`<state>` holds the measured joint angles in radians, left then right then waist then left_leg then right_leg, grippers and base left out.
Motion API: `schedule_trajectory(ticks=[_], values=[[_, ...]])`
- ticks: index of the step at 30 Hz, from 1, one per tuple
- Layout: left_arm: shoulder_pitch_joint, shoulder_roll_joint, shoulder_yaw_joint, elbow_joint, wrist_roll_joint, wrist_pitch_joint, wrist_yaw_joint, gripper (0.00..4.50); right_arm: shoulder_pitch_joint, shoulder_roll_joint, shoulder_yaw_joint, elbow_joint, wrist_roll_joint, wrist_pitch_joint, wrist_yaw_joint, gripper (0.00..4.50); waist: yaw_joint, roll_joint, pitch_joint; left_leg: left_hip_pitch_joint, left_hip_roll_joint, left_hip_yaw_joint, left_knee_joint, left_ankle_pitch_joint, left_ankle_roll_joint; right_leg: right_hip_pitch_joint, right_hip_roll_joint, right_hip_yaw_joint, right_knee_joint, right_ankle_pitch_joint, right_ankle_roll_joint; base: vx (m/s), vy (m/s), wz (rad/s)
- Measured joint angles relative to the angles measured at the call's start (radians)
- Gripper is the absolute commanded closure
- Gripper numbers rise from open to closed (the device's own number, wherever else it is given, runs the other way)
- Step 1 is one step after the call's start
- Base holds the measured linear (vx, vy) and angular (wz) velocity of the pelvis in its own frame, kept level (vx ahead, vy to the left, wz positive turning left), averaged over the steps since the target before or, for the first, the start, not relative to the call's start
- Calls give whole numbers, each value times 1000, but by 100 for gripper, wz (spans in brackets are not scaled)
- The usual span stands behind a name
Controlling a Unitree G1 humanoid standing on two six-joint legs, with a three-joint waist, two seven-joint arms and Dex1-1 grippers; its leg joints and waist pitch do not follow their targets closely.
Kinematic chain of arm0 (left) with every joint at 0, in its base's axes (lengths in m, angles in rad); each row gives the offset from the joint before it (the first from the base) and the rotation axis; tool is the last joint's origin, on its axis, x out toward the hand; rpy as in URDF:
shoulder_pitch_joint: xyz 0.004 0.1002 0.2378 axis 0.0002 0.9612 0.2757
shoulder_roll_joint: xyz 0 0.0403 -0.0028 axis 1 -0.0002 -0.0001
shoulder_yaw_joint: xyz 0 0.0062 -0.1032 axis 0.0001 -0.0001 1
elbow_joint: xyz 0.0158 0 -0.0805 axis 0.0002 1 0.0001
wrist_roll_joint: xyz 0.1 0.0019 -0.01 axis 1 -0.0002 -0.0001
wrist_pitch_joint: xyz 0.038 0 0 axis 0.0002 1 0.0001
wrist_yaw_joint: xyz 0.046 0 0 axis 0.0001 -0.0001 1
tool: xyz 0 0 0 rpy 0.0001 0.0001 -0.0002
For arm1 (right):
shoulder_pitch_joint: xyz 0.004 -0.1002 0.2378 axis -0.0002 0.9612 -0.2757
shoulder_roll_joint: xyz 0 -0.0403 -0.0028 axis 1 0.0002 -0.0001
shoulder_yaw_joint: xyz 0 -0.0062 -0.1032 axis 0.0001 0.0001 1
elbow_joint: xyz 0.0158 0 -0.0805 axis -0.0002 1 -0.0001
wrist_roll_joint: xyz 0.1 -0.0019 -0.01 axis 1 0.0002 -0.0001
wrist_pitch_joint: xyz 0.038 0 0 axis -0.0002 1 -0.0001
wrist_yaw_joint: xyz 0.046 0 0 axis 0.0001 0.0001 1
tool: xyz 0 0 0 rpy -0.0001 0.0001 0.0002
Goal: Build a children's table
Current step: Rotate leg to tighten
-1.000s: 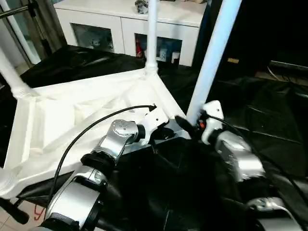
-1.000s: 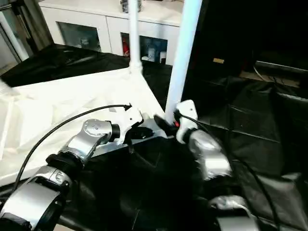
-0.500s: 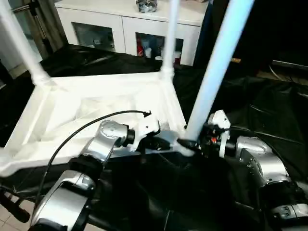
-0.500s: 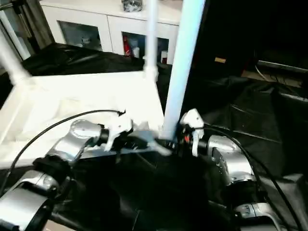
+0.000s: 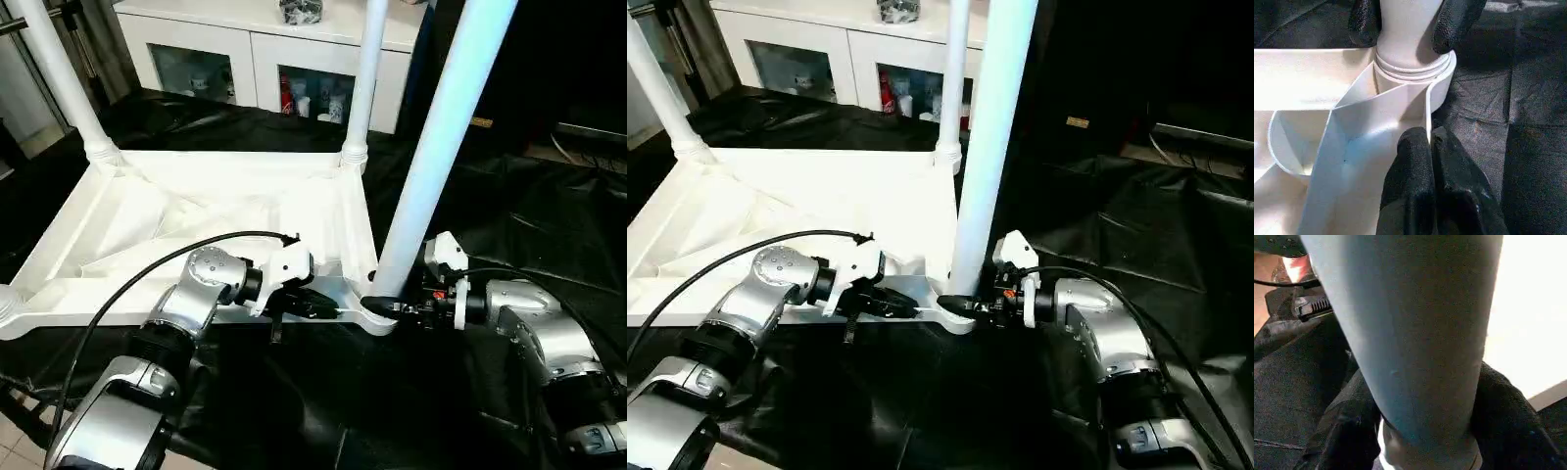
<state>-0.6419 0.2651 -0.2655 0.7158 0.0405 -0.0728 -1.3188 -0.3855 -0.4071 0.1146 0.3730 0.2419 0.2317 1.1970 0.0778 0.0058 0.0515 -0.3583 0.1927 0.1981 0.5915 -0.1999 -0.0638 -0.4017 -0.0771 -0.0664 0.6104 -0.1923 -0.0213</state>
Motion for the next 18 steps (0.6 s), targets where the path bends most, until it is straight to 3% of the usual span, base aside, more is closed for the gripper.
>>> schedule_trajectory(ticks=[4,8,15,18], values=[[-14,-29,-6,25,12,5,62,450,14,16,-20,-5,-9,-4,-56,237,10,0,0,1,0,0,1,0,0,1,0,0,0,0,0,0,0,0],[-53,-71,-3,87,30,22,174,450,9,65,-67,36,-25,-28,-193,240,7,-2,0,2,0,0,1,0,0,2,0,1,1,0,0,0,0,0],[-121,-153,32,191,55,79,418,450,-86,224,-133,176,-88,-75,-578,249,-26,-5,0,3,-1,0,1,1,-1,3,0,1,0,2,0,0,0,0],[-144,-174,35,218,60,91,475,450,-107,270,-152,199,-106,-85,-690,249,-28,-5,-1,3,0,-1,1,1,-1,3,0,0,0,2,0,0,0,0]])
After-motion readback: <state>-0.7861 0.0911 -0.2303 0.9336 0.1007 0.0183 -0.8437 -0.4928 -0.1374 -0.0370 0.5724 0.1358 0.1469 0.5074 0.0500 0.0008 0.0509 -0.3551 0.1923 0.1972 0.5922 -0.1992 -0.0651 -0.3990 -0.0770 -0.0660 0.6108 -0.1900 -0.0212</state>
